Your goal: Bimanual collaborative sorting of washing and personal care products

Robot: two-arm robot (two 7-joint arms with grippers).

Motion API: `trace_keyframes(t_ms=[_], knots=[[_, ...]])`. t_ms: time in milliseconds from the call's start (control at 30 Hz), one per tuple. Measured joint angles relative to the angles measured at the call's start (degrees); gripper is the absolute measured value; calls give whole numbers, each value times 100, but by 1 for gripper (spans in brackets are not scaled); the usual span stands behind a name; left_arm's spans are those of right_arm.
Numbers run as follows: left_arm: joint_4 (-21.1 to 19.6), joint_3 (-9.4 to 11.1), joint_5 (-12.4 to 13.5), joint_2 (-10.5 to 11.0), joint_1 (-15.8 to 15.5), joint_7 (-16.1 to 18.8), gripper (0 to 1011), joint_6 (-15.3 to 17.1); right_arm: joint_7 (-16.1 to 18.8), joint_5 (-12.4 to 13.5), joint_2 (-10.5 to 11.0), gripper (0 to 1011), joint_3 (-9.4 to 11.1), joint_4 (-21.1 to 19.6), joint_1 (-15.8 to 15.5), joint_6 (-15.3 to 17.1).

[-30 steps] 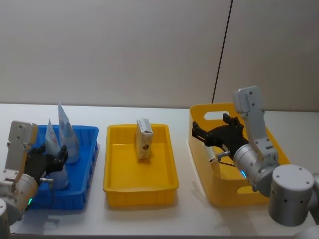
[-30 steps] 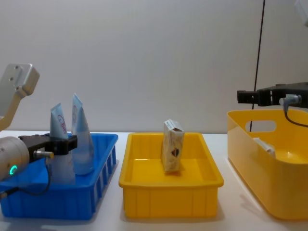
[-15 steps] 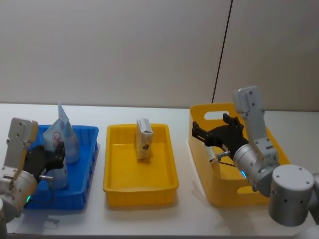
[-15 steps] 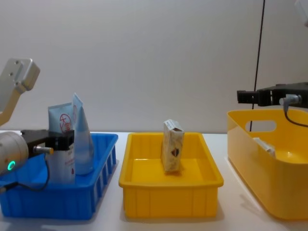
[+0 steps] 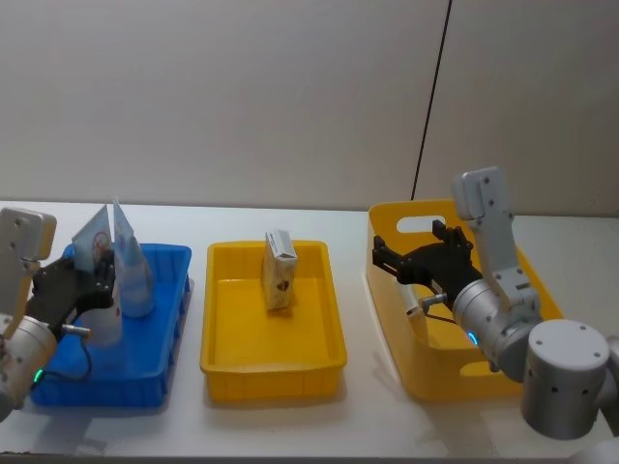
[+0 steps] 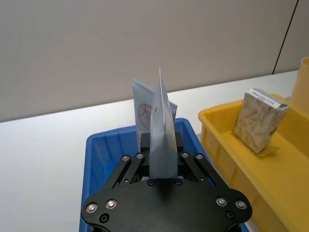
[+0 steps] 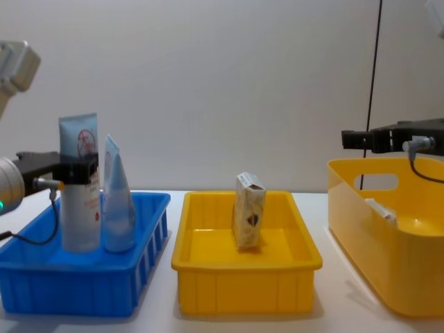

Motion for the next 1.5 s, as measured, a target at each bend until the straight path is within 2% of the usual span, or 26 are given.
trace_keyframes(t_ms=[300,433,700,833,1033,1500], knots=[[-708,-110,-12,102,253,-5,220,118,0,0,0,1004,0,0,0,0],[-1032,-119,-48,133,313,-113,220,171,0,0,0,1004,0,0,0,0],[-1307,-15,-108,122,269,-399,220,216,0,0,0,1004,0,0,0,0],[-1353,53,-134,95,210,-533,220,220,0,0,0,1004,0,0,0,0],[-1367,260,-178,-10,4,-804,220,209,0,0,0,1004,0,0,0,0],[-1081,770,-220,-348,-578,-1280,220,2,0,0,0,1004,0,0,0,0]])
